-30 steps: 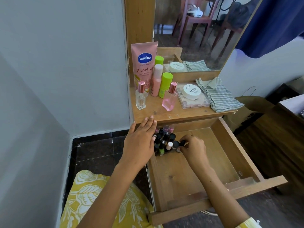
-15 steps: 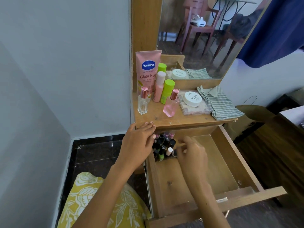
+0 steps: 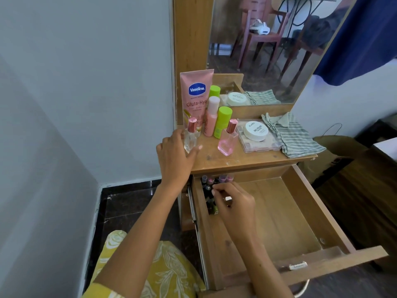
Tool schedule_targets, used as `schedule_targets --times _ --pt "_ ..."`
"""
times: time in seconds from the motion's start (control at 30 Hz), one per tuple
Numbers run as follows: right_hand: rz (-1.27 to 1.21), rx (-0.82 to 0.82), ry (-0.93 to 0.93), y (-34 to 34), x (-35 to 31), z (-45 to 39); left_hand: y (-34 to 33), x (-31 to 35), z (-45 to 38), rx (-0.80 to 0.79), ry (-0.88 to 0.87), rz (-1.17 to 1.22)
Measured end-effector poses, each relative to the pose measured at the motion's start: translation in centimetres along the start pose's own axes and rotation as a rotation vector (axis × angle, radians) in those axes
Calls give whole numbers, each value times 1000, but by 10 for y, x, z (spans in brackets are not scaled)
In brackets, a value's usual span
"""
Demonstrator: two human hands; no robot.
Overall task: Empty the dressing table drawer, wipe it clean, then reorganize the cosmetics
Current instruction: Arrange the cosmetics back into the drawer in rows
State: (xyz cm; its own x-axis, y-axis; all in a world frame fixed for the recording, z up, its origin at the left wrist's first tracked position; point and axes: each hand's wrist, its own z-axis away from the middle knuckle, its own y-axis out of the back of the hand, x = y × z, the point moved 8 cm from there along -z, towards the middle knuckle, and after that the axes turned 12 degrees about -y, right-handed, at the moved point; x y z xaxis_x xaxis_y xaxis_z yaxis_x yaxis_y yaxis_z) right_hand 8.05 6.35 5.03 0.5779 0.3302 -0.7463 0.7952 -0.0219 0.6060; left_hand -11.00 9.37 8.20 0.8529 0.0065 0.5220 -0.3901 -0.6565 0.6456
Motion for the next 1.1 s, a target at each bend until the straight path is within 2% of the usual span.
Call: schedule_targets --times 0.17,0.3,0.4,0.57,0.73,0.87,1.1 --pt "-40 5 5 0 1 0 0 2 1 14 -26 14" --pt "-225 53 -59 11 2 -4 6 21 28 -57 -118 89" --pt "-295 -20 -87 17 0 -7 9 43 58 -127 -197 139" --pt "-167 -159 6 31 -3 -1 4 59 99 -252 -187 207" --pt "-45 -264 -71 34 16 8 2 52 109 -405 -223 136" --pt "72 -408 -143 10 28 16 13 37 106 -358 -179 69" --pt "204 -436 -206 -28 45 20 19 29 109 -309 -146 37"
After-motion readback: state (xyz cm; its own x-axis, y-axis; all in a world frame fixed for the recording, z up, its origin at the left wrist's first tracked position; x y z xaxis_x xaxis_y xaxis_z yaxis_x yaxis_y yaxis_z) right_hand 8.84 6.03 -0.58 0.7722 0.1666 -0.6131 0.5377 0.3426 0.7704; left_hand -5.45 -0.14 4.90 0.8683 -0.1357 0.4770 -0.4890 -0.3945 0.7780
